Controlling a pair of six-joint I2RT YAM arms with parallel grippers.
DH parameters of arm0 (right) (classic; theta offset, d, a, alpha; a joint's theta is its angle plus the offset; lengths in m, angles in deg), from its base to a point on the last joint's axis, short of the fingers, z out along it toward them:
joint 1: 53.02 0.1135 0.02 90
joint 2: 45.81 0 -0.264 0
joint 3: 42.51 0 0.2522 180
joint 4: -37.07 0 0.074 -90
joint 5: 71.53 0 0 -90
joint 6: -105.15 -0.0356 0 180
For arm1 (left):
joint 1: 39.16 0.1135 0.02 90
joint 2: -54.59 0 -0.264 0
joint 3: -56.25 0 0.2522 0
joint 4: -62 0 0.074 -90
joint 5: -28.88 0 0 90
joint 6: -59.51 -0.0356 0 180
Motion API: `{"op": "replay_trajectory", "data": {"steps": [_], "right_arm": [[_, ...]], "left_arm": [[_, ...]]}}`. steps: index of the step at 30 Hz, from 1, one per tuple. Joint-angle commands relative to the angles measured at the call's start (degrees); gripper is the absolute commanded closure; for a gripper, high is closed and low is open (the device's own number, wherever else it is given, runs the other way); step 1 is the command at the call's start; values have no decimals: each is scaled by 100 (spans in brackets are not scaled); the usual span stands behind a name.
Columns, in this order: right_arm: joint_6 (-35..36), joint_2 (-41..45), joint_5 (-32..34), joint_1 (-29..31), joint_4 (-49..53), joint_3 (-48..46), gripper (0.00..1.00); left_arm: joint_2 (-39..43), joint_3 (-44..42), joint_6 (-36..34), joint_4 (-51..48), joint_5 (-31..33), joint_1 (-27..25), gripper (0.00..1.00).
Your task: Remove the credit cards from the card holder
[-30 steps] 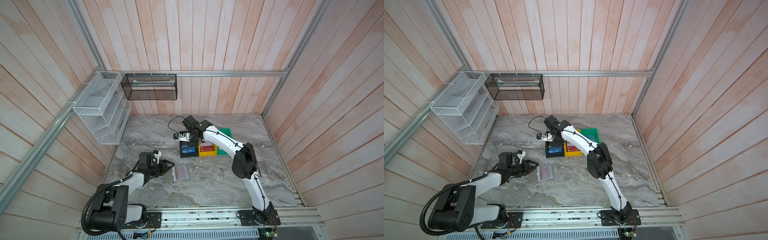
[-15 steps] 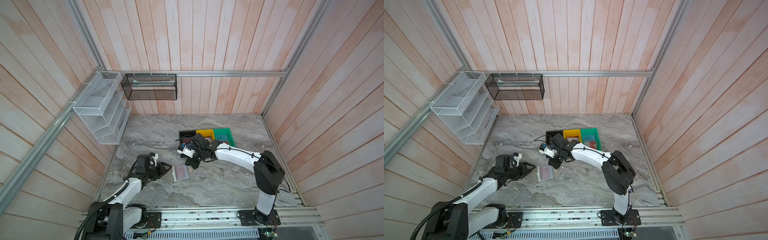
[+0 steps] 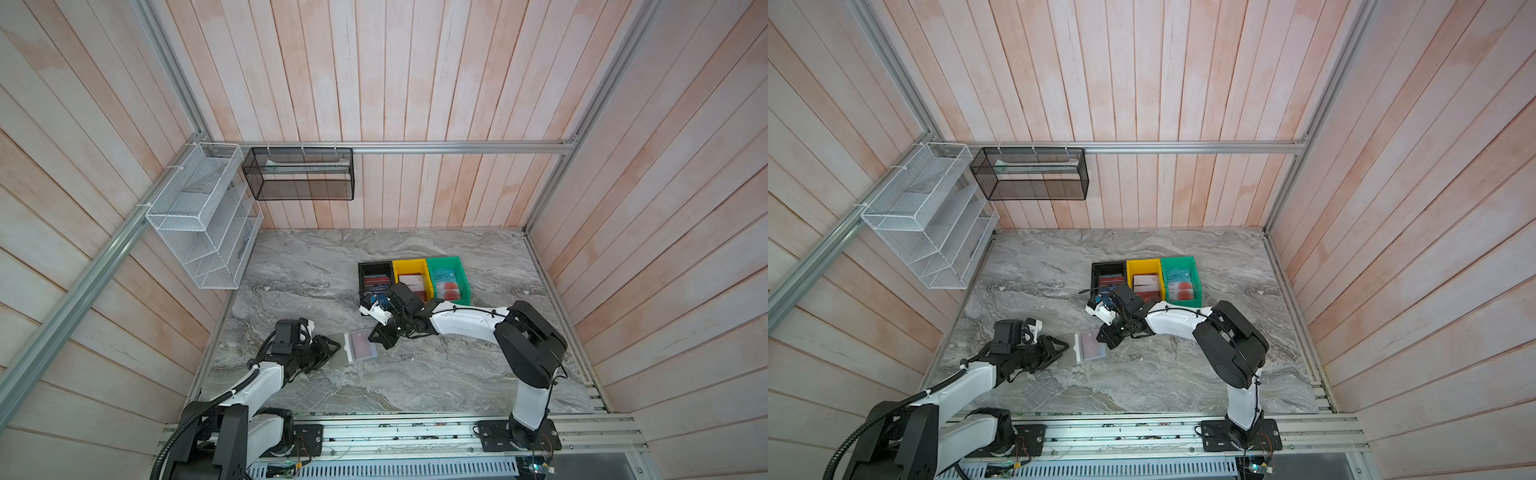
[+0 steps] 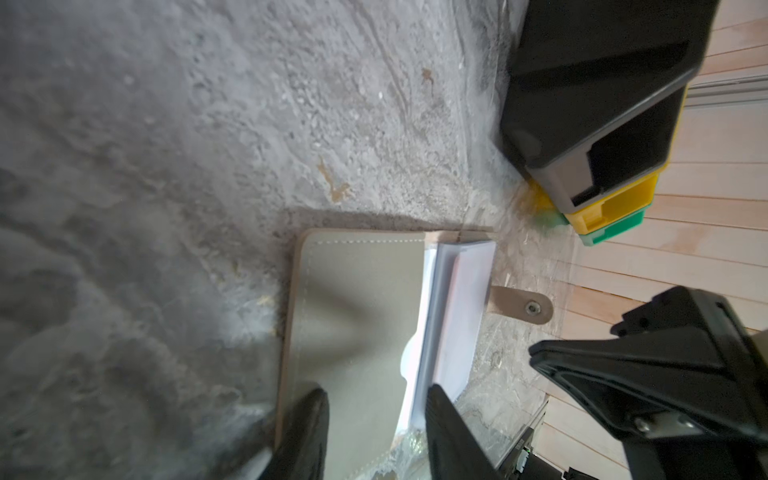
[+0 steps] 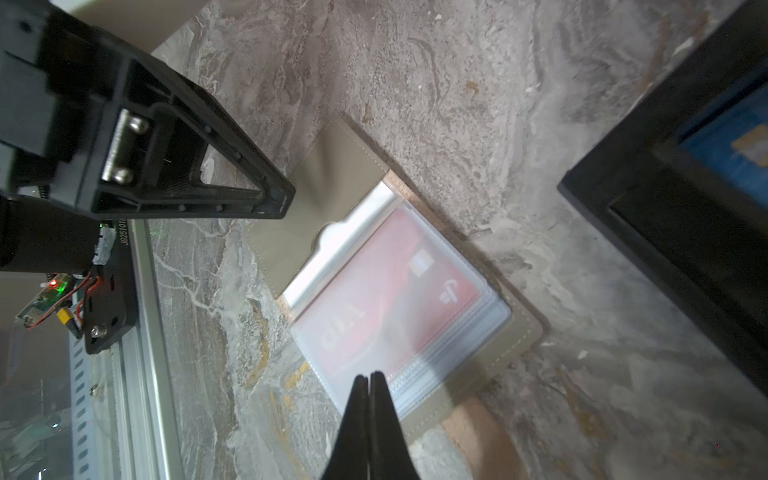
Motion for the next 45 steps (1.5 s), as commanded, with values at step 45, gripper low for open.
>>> {"op": "replay_trajectory", "data": {"steps": [45], "right_arm": [[-155,-629,193,-82,107,114,100]], "left_arm": [[-674,-79,-236,296,156,-26,57]]}}
